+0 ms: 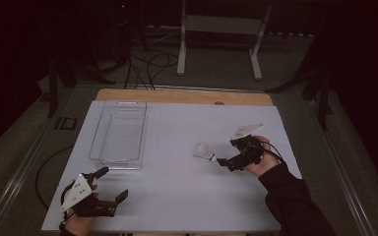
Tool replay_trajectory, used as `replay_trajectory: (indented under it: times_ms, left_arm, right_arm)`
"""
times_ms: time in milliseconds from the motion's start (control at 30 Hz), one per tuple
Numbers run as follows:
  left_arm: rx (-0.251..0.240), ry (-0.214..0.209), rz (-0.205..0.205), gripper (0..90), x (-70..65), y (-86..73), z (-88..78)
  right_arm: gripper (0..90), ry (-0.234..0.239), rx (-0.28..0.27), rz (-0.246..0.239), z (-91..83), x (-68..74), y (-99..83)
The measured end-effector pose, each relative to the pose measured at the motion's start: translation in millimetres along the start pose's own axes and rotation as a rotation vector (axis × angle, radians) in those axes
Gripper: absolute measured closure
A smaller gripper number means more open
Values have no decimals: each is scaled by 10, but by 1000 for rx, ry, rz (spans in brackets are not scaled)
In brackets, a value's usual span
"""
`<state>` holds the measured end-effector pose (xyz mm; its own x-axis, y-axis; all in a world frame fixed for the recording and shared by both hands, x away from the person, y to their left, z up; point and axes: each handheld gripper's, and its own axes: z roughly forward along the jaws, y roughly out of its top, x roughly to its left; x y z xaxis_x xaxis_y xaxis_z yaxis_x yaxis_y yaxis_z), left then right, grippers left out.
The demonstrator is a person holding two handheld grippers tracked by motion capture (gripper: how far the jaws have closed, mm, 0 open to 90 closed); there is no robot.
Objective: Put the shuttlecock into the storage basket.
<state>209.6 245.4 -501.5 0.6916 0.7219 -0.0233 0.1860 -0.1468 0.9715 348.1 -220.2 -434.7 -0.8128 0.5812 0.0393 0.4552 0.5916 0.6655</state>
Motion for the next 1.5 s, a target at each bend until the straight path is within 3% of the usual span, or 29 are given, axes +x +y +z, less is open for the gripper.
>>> replay_trajectory:
  times_ms: [400,1000,1167,1267,1333,1500]
  left_arm:
    - [-3,-1,1,0,1,0,-1]
    - [-8,-4,-10,0,9,-3,-5]
    - [-6,-7,-13,0,12,-5,-4]
    - [-11,-6,-18,0,13,-4,-6]
    - [-10,-7,-20,0,14,-5,-6]
    - [-10,-9,-21,0,15,-4,-5]
  right_arm:
    - [112,35,118,-4,179,-29,69]
    - [135,59,243,9,389,-88,152]
    - [168,69,274,3,456,-105,163]
    - [221,63,276,-16,483,-102,162]
    - [312,60,275,-24,490,-101,168]
    - [341,81,295,-27,533,-110,191]
